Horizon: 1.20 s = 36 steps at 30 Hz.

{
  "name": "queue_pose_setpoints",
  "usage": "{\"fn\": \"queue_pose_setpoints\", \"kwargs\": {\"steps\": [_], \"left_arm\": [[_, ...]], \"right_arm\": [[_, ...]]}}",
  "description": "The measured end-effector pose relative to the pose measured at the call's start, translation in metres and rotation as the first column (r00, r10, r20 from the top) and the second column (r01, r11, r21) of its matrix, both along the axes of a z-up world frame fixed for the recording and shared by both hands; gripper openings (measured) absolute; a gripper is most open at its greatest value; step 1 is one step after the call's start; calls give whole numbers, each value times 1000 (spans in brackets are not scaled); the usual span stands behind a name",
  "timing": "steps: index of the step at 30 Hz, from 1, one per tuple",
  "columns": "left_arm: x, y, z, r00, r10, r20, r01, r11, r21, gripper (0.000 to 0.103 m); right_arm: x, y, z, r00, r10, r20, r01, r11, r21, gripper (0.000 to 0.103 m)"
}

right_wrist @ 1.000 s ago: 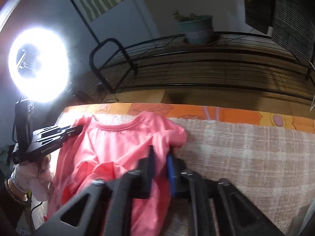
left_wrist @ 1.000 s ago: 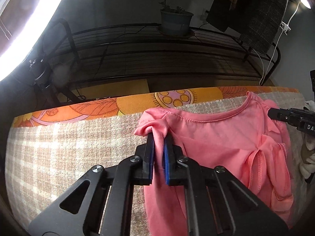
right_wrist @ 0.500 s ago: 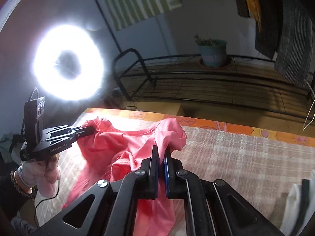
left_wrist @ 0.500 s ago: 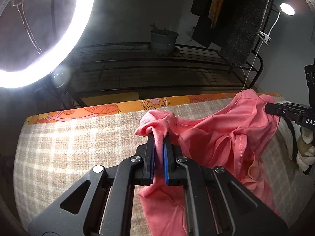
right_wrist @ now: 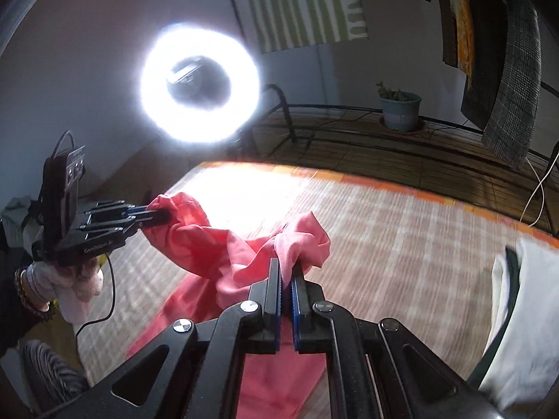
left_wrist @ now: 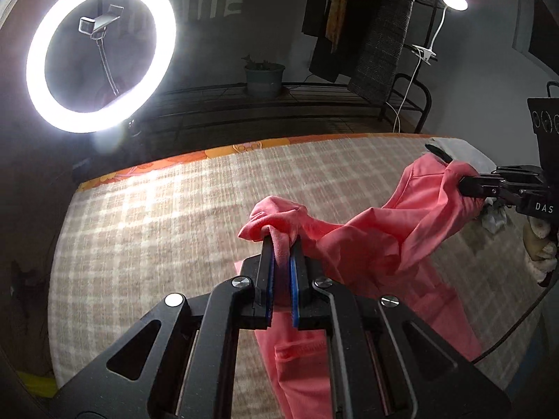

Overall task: Fold small clothes
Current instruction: 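Fold the lifted collar end over the hem with both tools, then open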

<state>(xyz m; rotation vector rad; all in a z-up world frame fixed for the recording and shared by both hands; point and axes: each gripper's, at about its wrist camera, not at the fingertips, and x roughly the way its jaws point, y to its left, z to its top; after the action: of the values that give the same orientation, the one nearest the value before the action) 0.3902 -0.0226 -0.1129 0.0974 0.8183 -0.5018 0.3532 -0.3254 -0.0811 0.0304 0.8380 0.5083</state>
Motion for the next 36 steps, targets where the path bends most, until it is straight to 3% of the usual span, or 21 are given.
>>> {"fn": "queue_pose_setpoints", "kwargs": {"steps": [7,15,22,26,28,29,31,33,36], "left_arm": [[-66,15,-30,999,4,-46,-3,1000,23,5],[-121,21,-61,997,-14,-73,22,992,121,5],[-159,37,-63,996,-46,-81,60,983,174,6],[-177,60,-51,993,-42,-109,56,991,124,8],[-175,74,-44,989,-3,-148,9,999,43,13],[-170,80,-42,984,17,-176,-18,1000,-4,24],[-157,90,-42,964,66,-259,-101,987,-124,38],[-143,93,-47,937,78,-341,-156,965,-208,41],[-132,93,-58,901,102,-422,-234,932,-275,41]], "right_arm": [[-78,14,-29,1000,27,-12,-27,999,-44,2],[-139,12,-60,999,40,7,-39,992,-116,3],[-176,5,-68,998,65,19,-61,983,-171,3],[-198,-10,-70,998,62,-7,-62,980,-190,8],[-203,-22,-65,999,2,-36,-7,990,-138,26],[-202,-27,-62,998,-27,-64,22,996,-87,39],[-202,-35,-59,991,-68,-114,72,997,29,40],[-196,-39,-60,977,-96,-189,127,979,158,40],[-181,-42,-73,932,-131,-337,250,908,337,41]]}}
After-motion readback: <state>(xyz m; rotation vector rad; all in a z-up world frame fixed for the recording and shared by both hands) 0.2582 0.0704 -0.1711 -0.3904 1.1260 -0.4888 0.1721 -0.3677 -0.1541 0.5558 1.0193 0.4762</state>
